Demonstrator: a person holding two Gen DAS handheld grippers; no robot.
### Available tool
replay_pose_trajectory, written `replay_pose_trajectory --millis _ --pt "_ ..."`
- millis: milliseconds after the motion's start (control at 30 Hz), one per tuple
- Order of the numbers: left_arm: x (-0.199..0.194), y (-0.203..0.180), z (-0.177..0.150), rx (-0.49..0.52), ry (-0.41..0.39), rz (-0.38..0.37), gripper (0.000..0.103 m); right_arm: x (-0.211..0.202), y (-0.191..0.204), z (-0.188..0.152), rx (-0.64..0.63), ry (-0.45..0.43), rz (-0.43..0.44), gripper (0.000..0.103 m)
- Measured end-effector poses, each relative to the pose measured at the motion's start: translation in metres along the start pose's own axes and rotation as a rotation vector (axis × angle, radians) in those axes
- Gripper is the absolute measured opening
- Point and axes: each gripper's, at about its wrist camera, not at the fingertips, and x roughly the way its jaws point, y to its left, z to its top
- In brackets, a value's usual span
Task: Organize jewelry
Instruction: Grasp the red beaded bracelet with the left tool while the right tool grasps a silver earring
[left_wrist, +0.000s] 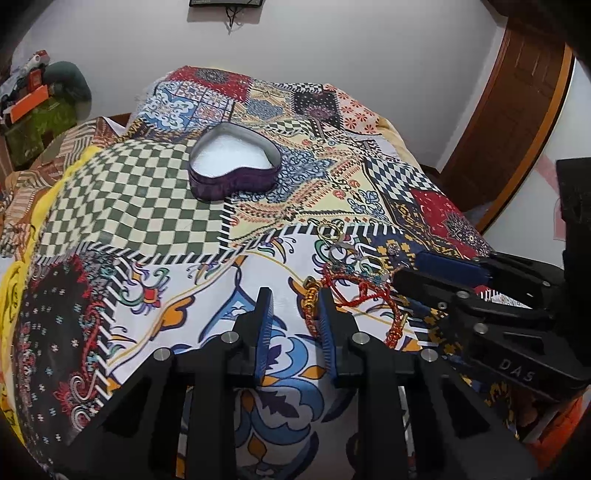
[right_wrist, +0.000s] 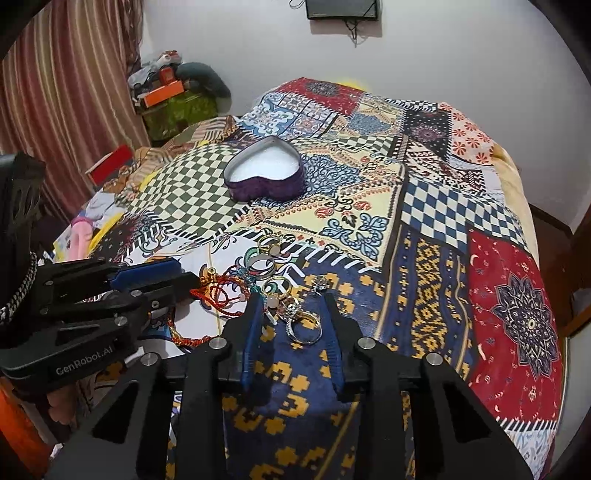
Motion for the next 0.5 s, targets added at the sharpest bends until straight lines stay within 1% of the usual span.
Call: replay_pose_trajectory --millis 33,67,100,133,167,233,400,500 --pt "0.001 0.000 -0.001 0.002 -0.003 0.001 0.019 0.002 0.000 0.000 0.001 0.008 0.004 0.025" --pt "0.001 0.000 -0.001 0.003 -0.003 0.001 0.011 0.005 -0.001 0.000 0.003 0.017 0.005 0.022" --pt "0.002 0.000 -0.001 0.003 -0.001 -0.002 0.005 0.006 0.000 -0.001 0.004 0.021 0.004 0.021" --pt "0.002 0.000 -0.001 0.001 -0.001 -0.010 0.004 0.006 0.000 -0.001 0.003 0.022 0.003 0.019" --pt "0.001 0.000 -0.001 -0.001 -0.002 -0.016 0.004 0.006 -0.001 -0.001 0.004 0.022 0.004 0.016" --pt "-0.001 0.000 -0.001 -0.001 -0.006 -0.018 0.004 0.005 -0.001 -0.001 0.006 0.019 0.015 0.013" --pt "-0.009 -0.003 -0.001 0.003 -0.022 -0.014 0.004 0.002 -0.002 -0.002 0.014 0.009 0.004 0.013" --pt "-0.018 -0.004 0.001 0.007 -0.046 -0.010 0.004 -0.005 -0.002 -0.002 0.022 -0.003 0.000 0.013"
